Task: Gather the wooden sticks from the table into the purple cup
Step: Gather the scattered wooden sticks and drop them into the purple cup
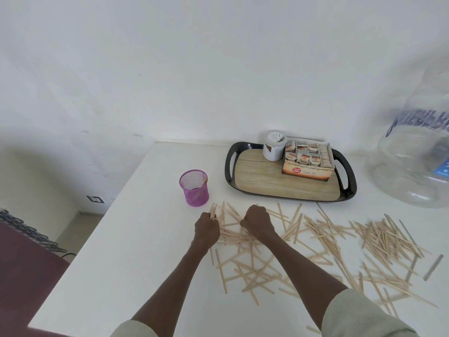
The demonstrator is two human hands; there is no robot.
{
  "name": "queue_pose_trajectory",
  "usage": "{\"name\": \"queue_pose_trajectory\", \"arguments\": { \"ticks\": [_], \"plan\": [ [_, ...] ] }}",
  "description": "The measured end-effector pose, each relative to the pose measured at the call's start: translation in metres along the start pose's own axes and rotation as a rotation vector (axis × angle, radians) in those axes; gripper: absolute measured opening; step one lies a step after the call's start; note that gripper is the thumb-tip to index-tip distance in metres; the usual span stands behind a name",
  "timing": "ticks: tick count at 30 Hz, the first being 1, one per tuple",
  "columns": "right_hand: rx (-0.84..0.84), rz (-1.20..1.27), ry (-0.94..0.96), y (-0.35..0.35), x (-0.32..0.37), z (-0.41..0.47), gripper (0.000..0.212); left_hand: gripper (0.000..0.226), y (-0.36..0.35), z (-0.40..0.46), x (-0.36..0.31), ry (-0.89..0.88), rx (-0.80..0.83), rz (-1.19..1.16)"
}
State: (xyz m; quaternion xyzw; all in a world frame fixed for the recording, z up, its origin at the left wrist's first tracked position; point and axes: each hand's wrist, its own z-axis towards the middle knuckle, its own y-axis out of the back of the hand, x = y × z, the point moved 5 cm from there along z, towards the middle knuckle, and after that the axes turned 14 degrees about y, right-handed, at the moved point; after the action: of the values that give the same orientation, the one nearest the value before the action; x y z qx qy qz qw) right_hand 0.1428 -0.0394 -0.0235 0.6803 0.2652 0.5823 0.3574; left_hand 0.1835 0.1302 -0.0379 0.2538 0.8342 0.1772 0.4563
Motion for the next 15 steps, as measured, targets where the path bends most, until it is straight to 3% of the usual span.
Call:
{"name": "queue_pose_trajectory", "arguments": {
  "ticks": [4,7,9,12,15],
  "plan": [
    [-0.044,0.034,0.007,0.01,-0.001,0.0,0.044,0.038,-0.007,0.001,-0.002,0.112,0.071,-0.185],
    [-0.091,0.099,-0.027,0.021,0.0,-0.003,0.034,0.036,-0.016,-0.004,-0.01,0.164,0.125,-0.334],
    [-0.136,0.165,-0.032,0.031,0.006,-0.008,0.033,0.053,-0.021,-0.008,-0.017,0.204,0.164,-0.434],
    [-0.176,0.232,-0.025,0.048,0.022,-0.021,0.044,0.064,-0.034,-0.02,-0.032,0.225,0.311,-0.607],
    [-0.181,0.307,-0.017,0.053,0.031,-0.031,0.042,0.073,-0.046,-0.036,-0.054,0.179,0.433,-0.653]
  ]
}}
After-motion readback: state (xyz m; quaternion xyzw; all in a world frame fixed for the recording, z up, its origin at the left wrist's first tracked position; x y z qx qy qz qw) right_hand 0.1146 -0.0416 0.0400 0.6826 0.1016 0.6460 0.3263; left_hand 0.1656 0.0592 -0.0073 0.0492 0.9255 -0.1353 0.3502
